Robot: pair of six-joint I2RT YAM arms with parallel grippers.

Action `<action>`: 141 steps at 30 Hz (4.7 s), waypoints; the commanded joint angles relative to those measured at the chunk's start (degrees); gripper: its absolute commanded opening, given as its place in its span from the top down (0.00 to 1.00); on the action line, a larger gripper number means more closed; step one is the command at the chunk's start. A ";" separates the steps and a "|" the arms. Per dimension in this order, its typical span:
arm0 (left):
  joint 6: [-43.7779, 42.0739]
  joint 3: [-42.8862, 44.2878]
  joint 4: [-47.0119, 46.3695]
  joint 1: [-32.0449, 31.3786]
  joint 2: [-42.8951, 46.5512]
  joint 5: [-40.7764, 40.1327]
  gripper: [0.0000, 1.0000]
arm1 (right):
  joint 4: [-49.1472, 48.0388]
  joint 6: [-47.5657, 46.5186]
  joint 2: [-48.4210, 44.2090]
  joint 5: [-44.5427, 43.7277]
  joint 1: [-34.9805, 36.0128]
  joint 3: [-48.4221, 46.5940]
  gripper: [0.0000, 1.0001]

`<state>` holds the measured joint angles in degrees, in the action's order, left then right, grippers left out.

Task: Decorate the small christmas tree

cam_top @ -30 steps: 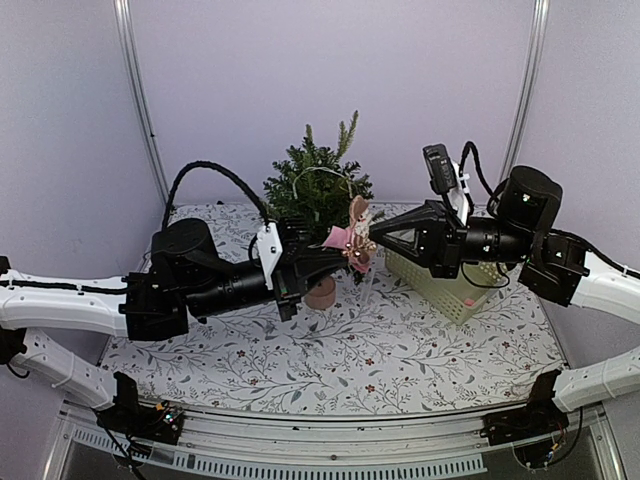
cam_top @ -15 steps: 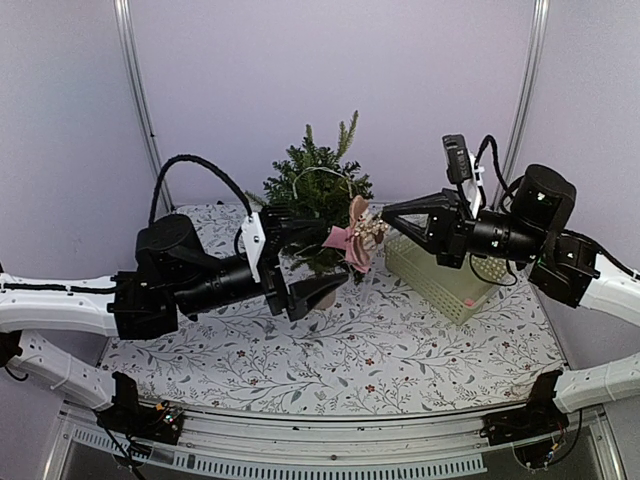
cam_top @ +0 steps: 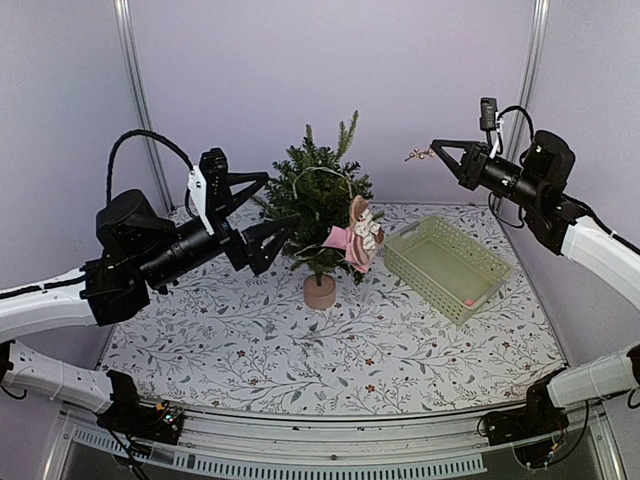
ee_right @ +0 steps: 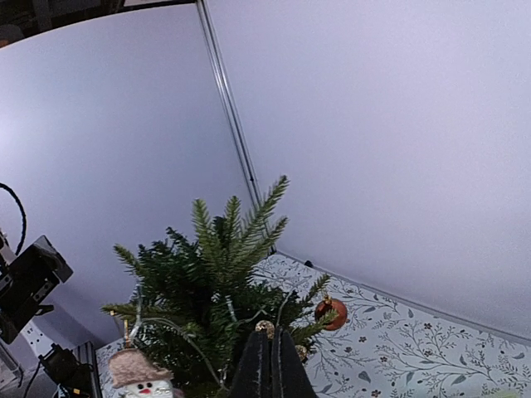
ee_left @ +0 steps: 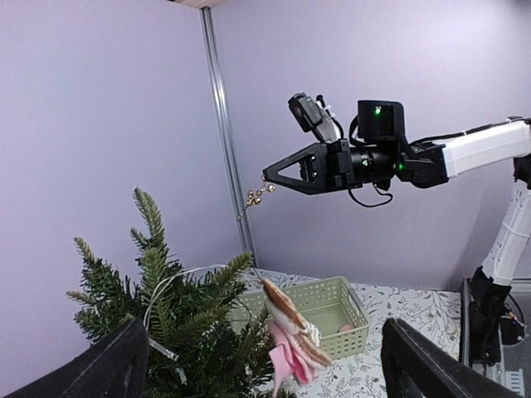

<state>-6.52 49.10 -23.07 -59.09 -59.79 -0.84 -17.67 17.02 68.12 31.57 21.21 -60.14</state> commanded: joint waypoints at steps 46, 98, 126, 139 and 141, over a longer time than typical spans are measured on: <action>3.89 -1.99 -0.57 7.36 -2.55 2.54 0.01 | 11.76 -9.15 30.73 15.70 7.68 -25.82 0.76; 6.37 -12.81 -9.37 9.75 3.14 6.89 0.01 | 65.08 -16.08 28.95 -35.34 -4.91 -6.89 0.43; 7.92 -17.77 -11.84 11.10 7.98 6.21 0.01 | 65.91 -16.31 36.63 -35.54 -5.61 -5.28 0.97; 8.03 -17.72 -10.20 11.54 8.41 5.94 0.01 | 61.24 -15.29 26.39 -12.47 -0.24 -0.88 1.00; 8.26 -17.53 -10.07 11.63 8.16 6.02 0.01 | 58.99 -14.41 28.50 -9.88 2.43 -1.02 1.00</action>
<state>1.34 31.88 -33.52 -48.53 -51.99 5.37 45.74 1.08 94.17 11.05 18.11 -62.54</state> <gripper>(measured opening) 0.994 0.014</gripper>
